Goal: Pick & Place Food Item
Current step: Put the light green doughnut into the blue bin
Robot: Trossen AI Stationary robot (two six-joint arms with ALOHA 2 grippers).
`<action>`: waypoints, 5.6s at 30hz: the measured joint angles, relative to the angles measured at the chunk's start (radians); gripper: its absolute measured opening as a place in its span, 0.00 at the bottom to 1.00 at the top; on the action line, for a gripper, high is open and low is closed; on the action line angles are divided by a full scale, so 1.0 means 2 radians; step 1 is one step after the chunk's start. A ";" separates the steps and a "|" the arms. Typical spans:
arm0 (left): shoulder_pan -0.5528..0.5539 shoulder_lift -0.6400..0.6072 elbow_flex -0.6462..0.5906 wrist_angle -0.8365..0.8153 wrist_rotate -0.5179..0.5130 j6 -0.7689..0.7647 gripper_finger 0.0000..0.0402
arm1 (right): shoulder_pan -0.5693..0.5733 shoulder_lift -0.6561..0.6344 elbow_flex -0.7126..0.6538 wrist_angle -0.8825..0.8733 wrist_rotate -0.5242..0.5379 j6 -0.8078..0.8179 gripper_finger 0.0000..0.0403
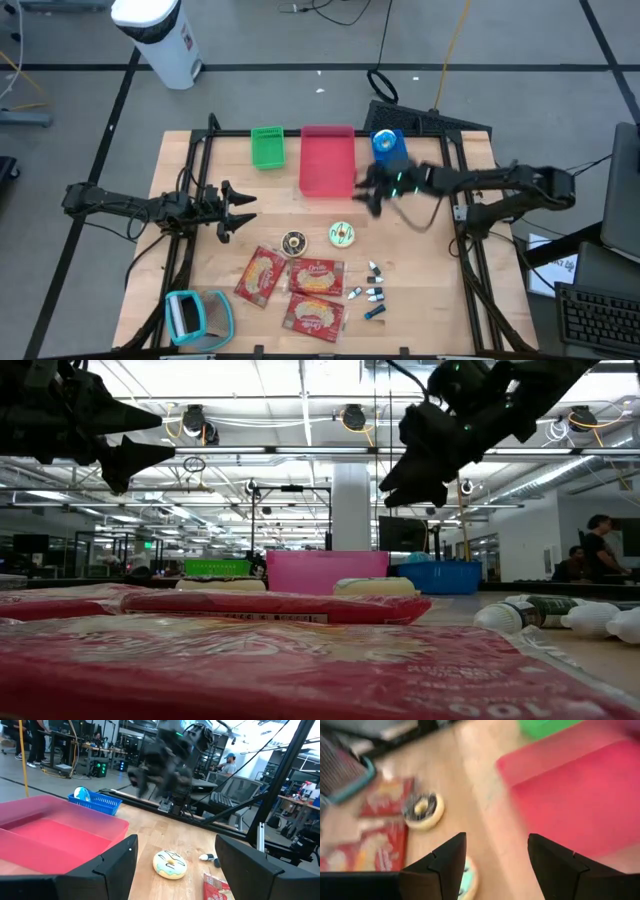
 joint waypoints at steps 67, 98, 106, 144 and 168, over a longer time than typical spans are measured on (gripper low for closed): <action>0.000 0.000 0.000 0.000 0.000 0.000 0.67 | 0.151 0.061 -0.003 0.076 0.088 0.085 0.04; 0.000 0.000 0.000 0.000 0.000 0.000 0.67 | -0.129 -0.085 -0.003 -0.039 0.091 -0.260 0.03; 0.000 0.000 0.000 0.000 0.000 0.000 0.67 | -0.194 -0.068 0.018 -0.046 0.133 -0.503 0.03; 0.000 0.000 0.000 0.000 0.000 0.000 0.67 | -0.280 -0.028 -0.029 -0.075 0.079 -0.652 0.03; 0.000 0.000 0.000 0.000 0.000 0.000 0.67 | -0.282 0.046 -0.084 0.100 0.130 -0.681 0.04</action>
